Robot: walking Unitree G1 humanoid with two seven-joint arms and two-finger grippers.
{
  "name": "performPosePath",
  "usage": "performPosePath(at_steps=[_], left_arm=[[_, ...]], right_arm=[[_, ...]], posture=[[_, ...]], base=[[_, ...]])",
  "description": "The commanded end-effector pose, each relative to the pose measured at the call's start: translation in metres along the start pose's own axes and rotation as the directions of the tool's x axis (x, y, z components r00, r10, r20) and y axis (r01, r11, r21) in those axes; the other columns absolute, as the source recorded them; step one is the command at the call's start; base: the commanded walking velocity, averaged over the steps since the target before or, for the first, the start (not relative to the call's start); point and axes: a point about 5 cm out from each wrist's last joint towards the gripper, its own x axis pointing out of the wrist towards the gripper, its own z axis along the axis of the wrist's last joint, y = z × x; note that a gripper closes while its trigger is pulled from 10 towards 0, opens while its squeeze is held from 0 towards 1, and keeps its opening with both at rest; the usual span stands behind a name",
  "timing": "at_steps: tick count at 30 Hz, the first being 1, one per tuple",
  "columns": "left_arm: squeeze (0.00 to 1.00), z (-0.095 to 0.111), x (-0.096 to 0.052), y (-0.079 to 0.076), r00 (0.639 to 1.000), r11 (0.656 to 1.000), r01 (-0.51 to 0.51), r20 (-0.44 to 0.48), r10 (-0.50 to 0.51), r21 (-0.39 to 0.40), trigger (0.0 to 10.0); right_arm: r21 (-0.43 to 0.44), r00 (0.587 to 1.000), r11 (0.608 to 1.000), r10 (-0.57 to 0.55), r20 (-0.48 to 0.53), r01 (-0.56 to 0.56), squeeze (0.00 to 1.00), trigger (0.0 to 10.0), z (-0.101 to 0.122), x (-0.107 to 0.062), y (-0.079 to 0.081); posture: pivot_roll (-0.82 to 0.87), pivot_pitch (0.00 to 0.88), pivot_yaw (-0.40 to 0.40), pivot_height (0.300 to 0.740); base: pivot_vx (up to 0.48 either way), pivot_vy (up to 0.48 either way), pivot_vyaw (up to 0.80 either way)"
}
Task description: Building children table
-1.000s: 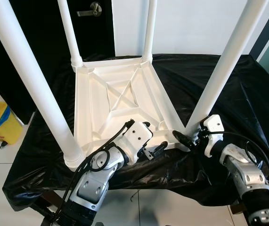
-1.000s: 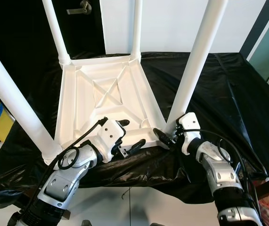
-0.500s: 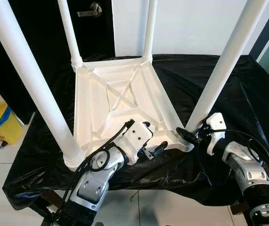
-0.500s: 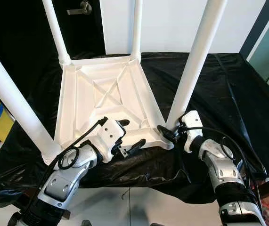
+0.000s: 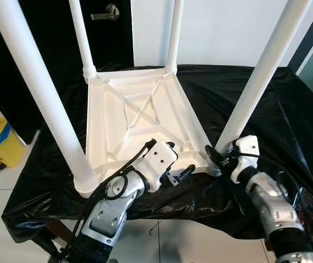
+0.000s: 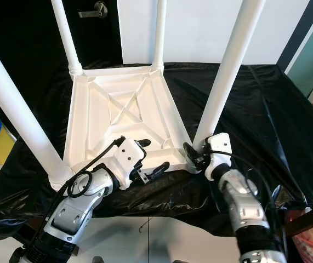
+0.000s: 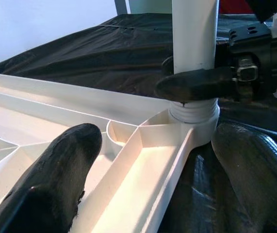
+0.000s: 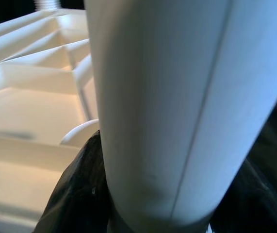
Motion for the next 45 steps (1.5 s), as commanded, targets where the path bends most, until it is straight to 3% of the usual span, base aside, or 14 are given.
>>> performPosePath(at_steps=[1,5,12,24,30,31,37,38,45], left_arm=[[0.0,-0.002,-0.002,0.001,0.999,0.999,-0.046,-0.015,0.046,-0.002,10.0],[0.0,-0.002,-0.002,0.001,0.999,0.999,-0.049,-0.015,0.049,-0.003,10.0],[0.0,-0.002,-0.002,0.0,0.998,0.998,-0.056,-0.013,0.056,-0.007,10.0],[0.0,-0.001,-0.003,0.002,0.998,0.998,-0.062,-0.014,0.062,-0.007,10.0],[0.0,-0.002,-0.005,0.002,0.998,0.998,-0.057,-0.019,0.057,-0.006,10.0],[0.0,-0.002,-0.005,0.003,0.998,0.998,-0.059,-0.02,0.059,-0.005,10.0],[0.0,-0.001,-0.007,0.002,0.998,0.998,-0.057,-0.023,0.057,-0.004,10.0],[0.0,-0.001,-0.008,0.002,0.998,0.998,-0.057,-0.025,0.057,-0.004,10.0],[0.0,-0.001,-0.009,0.003,0.998,0.999,-0.055,-0.03,0.055,-0.002,10.0]], right_arm=[[-0.016,0.994,0.997,-0.079,-0.079,0.078,0.0,10.0,-0.013,-0.005,-0.004],[0.014,0.968,0.972,-0.235,-0.086,0.237,0.0,10.0,-0.016,-0.006,0.004],[0.062,0.929,0.929,-0.36,-0.085,0.365,0.0,10.0,-0.015,-0.005,0.021],[0.074,0.954,0.951,-0.301,-0.014,0.301,0.0,10.0,0.0,-0.003,0.023],[0.045,0.961,0.96,-0.276,-0.008,0.276,0.0,10.0,0.003,-0.003,0.016],[0.041,0.968,0.967,-0.251,0.005,0.251,1.0,10.0,0.006,-0.002,0.016],[0.041,0.986,0.987,-0.156,0.061,0.153,1.0,10.0,0.015,-0.006,0.009],[0.04,0.991,0.993,-0.11,0.071,0.108,0.0,10.0,0.017,-0.008,0.007],[0.013,0.996,0.999,0.035,0.085,-0.036,0.0,10.0,0.023,-0.017,-0.005]], posture=[[0.02,0.005,-0.08,0.74],[0.02,0.007,-0.086,0.74],[0.02,0.011,-0.089,0.74],[0.02,0.011,-0.081,0.74],[0.02,0.016,-0.074,0.74],[0.02,0.022,-0.071,0.74],[0.03,0.03,-0.068,0.74],[0.03,0.031,-0.066,0.74],[0.03,0.034,-0.056,0.74]], base=[[0.0,0.0,0.0],[0.0,0.0,0.0],[0.0,0.0,0.0],[0.0,0.0,0.0],[0.0,0.0,0.0],[0.0,0.0,0.0],[0.0,0.0,0.0],[0.0,0.0,0.0],[0.0,0.0,0.0]])
